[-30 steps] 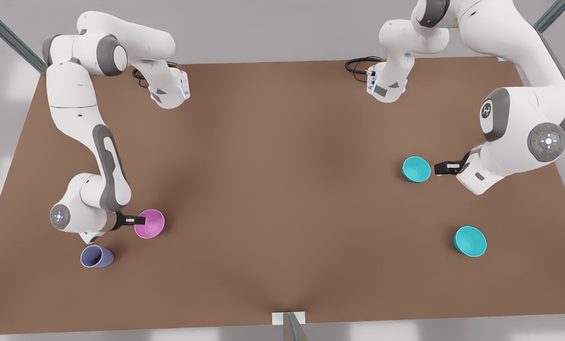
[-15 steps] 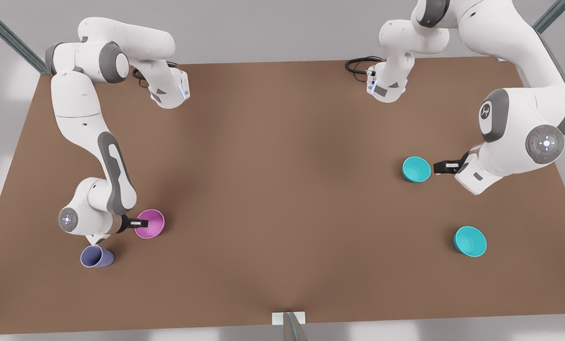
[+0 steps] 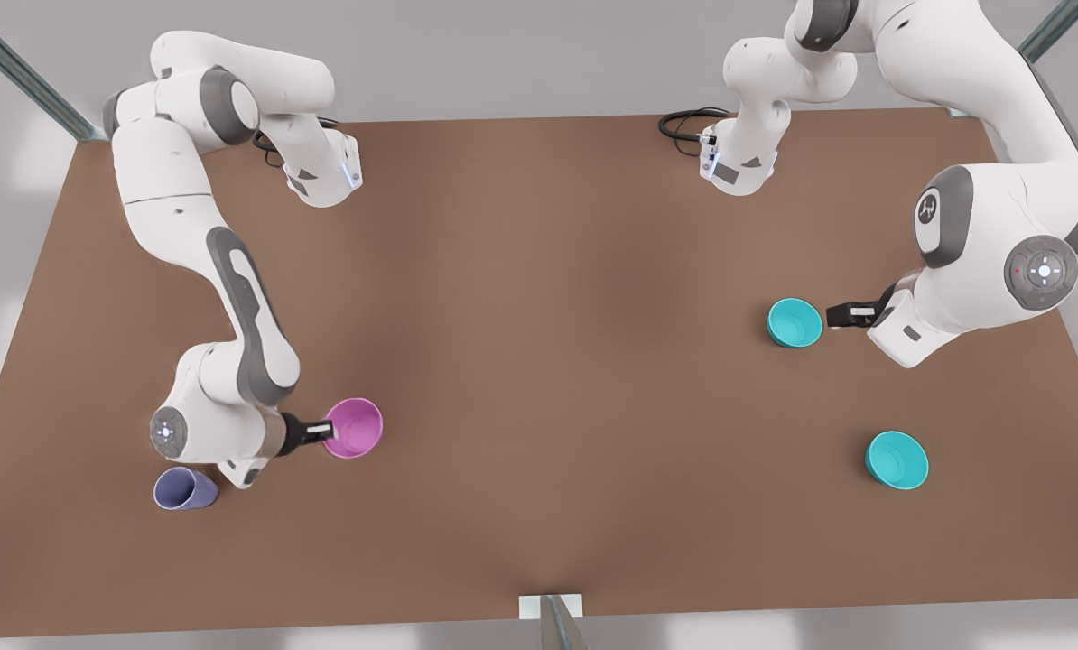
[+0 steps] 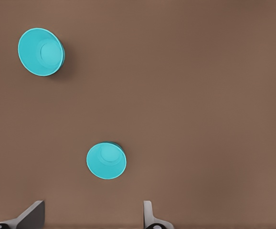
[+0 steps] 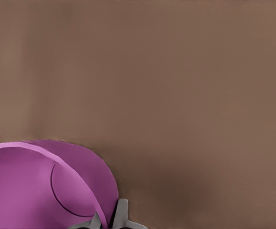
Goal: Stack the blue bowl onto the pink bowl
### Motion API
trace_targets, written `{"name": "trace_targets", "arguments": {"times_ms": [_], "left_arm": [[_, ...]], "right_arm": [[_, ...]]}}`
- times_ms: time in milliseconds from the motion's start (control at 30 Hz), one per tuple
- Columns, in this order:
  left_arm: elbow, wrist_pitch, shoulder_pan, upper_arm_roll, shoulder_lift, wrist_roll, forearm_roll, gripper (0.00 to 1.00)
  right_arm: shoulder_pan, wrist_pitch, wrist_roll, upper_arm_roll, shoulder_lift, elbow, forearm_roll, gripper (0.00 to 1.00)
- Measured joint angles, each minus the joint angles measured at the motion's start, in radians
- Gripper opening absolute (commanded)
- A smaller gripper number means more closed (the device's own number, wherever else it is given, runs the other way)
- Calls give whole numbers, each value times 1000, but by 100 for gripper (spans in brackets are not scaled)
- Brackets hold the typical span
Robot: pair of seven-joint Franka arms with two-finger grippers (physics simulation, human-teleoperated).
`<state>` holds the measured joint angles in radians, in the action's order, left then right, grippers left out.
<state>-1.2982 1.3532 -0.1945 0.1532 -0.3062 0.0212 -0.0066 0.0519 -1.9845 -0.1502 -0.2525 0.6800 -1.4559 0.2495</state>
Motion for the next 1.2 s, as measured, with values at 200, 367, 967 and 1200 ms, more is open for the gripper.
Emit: {"name": "trace_targets", "arguments": {"times_ms": [200, 367, 967, 1200], "left_arm": [[-1, -5, 0, 0, -1, 0, 1, 100], [-59, 0, -2, 40, -21, 0, -2, 100], [-923, 742, 93, 185, -23, -275, -193, 100], [-938, 841, 92, 183, -64, -387, -229, 94]], "right_arm": [[-344, -96, 195, -35, 71, 56, 66, 21], [-437, -211, 383, -33, 163, 103, 75, 21], [136, 105, 591, -19, -40, 246, -250, 100], [324, 579, 355, -22, -395, 233, -383, 100]]}}
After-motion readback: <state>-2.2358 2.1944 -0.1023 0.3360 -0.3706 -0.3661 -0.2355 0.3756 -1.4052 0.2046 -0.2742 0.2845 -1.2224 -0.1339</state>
